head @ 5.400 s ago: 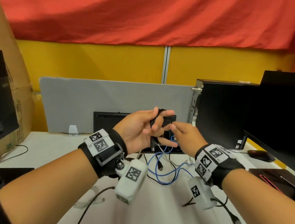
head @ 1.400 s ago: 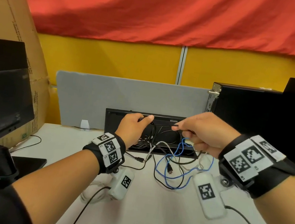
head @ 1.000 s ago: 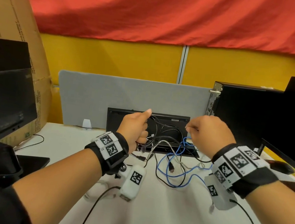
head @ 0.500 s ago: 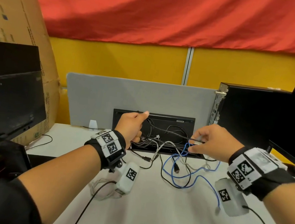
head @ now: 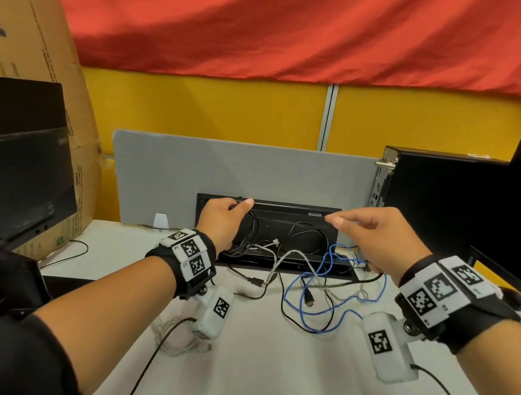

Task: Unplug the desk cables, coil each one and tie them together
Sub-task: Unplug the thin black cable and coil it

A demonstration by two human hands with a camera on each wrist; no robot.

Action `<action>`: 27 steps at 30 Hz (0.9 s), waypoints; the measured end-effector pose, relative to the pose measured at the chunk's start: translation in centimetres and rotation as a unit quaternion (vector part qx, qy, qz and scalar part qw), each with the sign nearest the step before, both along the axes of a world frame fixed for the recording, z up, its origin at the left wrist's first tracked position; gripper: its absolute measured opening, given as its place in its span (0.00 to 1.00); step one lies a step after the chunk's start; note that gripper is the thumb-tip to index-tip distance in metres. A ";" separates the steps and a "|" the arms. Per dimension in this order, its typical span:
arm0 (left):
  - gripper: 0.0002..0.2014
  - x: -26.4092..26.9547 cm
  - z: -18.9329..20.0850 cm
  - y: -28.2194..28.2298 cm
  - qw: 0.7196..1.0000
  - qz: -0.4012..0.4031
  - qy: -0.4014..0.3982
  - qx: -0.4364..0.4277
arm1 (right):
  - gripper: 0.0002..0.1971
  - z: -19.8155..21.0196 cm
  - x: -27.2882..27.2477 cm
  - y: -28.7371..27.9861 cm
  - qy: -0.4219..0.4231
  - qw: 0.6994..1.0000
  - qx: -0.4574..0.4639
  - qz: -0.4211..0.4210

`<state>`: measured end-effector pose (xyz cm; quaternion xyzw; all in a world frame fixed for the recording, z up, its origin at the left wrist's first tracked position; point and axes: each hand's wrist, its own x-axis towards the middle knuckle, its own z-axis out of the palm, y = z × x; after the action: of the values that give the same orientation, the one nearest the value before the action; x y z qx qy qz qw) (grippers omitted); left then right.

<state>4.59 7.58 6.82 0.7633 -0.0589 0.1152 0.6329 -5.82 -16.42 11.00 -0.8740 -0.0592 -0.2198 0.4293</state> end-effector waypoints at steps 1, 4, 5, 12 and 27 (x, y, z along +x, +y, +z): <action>0.24 0.0 0.0 0.0 1.000 0.000 0.006 -0.008 | 0.07 0.1 0.1 0.1 -0.006 1.000 -0.012 -0.009; 0.21 -0.2 0.1 -0.2 0.995 -0.030 0.047 -0.077 | 0.08 0.1 0.6 0.1 -0.012 0.996 -0.078 -0.033; 0.20 -0.4 0.2 -0.4 0.991 -0.046 0.064 -0.112 | 0.09 -0.2 0.7 0.1 -0.008 0.994 -0.099 -0.037; 0.15 -2.5 1.2 -2.6 0.953 -0.141 0.115 -0.242 | 0.12 -2.5 0.2 1.4 0.075 0.974 -0.214 -0.027; 0.17 -4.8 1.8 -5.1 0.930 -0.223 0.119 -0.265 | 0.08 -1.0 -0.2 3.0 -0.119 0.966 -0.196 -0.119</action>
<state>-0.17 2.51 8.67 0.5429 -0.1192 -0.1090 0.8241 -6.00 -13.42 10.03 -0.9092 -0.0475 -0.3561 0.2106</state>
